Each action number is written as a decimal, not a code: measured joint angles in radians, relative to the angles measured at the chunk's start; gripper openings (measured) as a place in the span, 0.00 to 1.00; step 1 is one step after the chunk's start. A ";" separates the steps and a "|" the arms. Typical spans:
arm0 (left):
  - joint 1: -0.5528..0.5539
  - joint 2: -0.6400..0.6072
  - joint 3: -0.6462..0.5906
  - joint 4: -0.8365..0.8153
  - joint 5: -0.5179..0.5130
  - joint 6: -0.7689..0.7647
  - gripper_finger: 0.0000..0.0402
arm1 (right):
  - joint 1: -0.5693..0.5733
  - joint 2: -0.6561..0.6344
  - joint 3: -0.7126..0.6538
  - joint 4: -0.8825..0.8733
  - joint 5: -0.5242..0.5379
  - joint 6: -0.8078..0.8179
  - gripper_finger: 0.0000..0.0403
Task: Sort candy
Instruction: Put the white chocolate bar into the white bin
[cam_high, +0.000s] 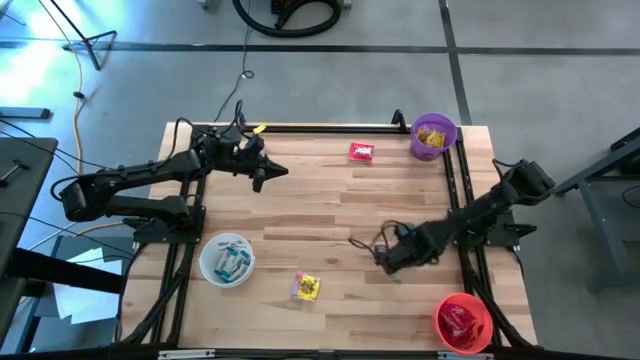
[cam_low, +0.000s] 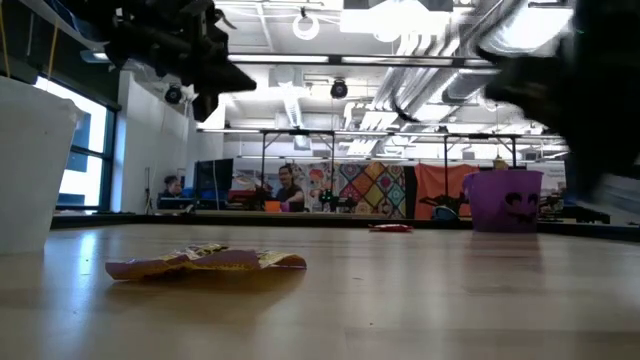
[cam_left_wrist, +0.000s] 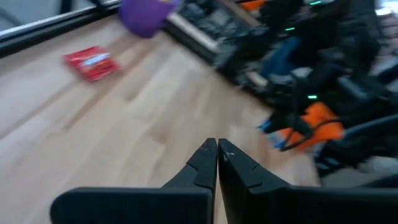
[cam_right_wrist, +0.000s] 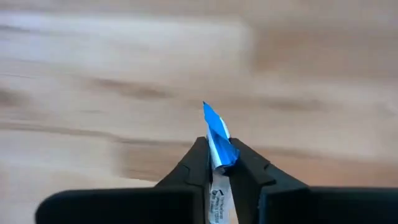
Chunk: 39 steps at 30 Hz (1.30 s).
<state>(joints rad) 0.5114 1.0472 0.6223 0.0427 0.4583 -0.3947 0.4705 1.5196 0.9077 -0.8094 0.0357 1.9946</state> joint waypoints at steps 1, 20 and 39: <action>0.000 0.003 0.000 0.025 0.033 -0.005 0.00 | -0.023 0.000 0.022 0.004 0.038 -0.052 0.08; -0.034 0.170 0.000 0.505 0.369 -0.155 0.10 | -0.565 -0.002 0.470 0.502 0.165 -1.309 0.03; -0.051 0.243 0.183 0.471 0.224 -0.101 0.49 | -0.621 -0.003 0.610 0.585 0.059 -1.446 0.03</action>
<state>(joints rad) 0.4606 1.2897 0.8053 0.5141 0.6823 -0.4957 -0.1509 1.5169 1.5177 -0.2241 0.0949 0.5484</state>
